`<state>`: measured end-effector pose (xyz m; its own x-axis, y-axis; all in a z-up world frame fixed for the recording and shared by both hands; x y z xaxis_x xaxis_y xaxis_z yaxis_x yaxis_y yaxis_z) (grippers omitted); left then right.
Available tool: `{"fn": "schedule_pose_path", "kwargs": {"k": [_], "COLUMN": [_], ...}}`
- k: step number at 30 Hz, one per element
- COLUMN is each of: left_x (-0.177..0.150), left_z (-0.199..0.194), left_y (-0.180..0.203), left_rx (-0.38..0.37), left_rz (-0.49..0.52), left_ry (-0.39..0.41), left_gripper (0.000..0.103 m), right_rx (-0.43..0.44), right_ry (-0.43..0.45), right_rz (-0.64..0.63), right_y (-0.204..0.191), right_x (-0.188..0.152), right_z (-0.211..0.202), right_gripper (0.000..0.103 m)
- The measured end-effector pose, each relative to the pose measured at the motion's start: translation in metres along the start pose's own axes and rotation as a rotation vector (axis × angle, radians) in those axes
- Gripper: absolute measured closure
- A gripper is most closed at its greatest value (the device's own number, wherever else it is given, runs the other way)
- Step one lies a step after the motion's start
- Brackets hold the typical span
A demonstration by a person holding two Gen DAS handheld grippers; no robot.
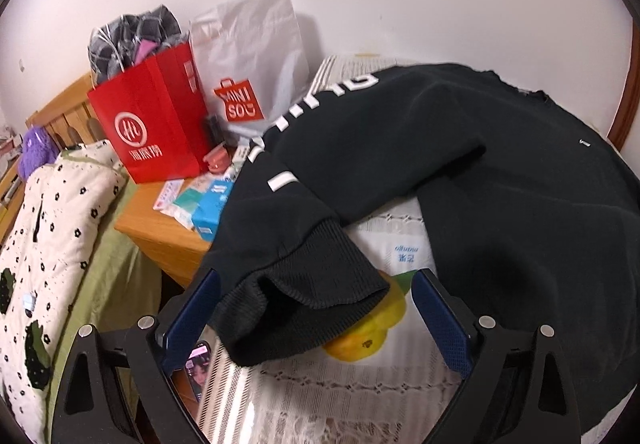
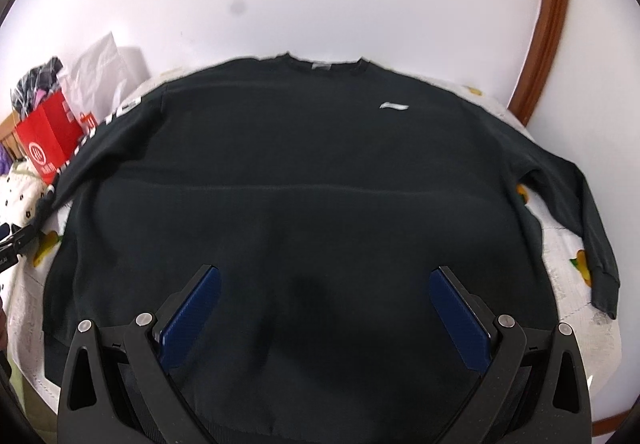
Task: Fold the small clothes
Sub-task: 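Grasp the lettered sleeve cuff with the left gripper, then fold the lettered sleeve across the sweatshirt body with the left gripper, release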
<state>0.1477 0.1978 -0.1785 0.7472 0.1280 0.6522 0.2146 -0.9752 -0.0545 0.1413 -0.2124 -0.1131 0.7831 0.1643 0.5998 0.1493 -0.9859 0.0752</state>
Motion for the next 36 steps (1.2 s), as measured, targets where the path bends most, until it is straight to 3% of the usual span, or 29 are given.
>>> {"fn": "schedule_pose_path", "kwargs": {"k": [3,4,5,6,8,10,15,21,29,36], "left_x": [0.0,0.0,0.0,0.0,0.003,0.009,0.032,0.066,0.105,0.115], "left_z": [0.012,0.015,0.018,0.021,0.021,0.015,-0.004,-0.026,-0.029,-0.02], "left_y": [0.002,0.002,0.002,0.0,-0.004,-0.005,0.01,0.064,0.182,0.281], "left_rx": [0.021,0.021,0.024,0.03,0.037,0.014,-0.025,-0.116,-0.277,-0.386], "left_rz": [0.006,0.002,-0.001,-0.008,-0.039,-0.055,-0.057,-0.022,0.059,0.147], "left_ry": [-0.023,-0.028,-0.041,-0.051,-0.058,-0.046,-0.007,0.043,0.075,0.073], "left_gripper": [0.008,0.016,0.032,0.041,0.074,0.091,0.092,0.092,0.092,0.092], "right_rx": [-0.009,-0.01,-0.012,-0.012,-0.012,-0.014,-0.003,0.013,0.039,0.004], "right_ry": [-0.027,-0.03,-0.034,-0.037,-0.042,-0.042,-0.017,0.018,0.021,0.059], "right_rz": [-0.012,-0.013,-0.013,-0.012,-0.009,-0.012,-0.007,-0.004,0.083,0.135], "right_y": [-0.003,-0.003,-0.003,-0.002,0.0,0.003,0.015,0.041,0.11,0.172], "right_x": [-0.003,-0.004,-0.004,-0.004,-0.004,-0.001,0.009,0.022,0.028,0.022], "right_z": [0.011,0.012,0.014,0.016,0.018,0.019,0.014,0.007,-0.001,-0.015], "right_gripper": [0.001,0.001,0.001,0.001,0.001,0.001,0.001,0.001,0.007,0.008]}}
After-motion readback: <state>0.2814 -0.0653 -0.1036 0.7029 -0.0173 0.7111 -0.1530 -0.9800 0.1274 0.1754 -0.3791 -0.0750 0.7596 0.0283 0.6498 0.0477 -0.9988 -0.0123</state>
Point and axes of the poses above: each gripper's, at about its wrist camera, not at the fingertips, and z roughly the way its jaws point, y to its right, x to its top, the point moved 4 cm from there along z, roughly the way its jaws point, and after that the axes turned 1 degree about -x, right-handed, at the moved point
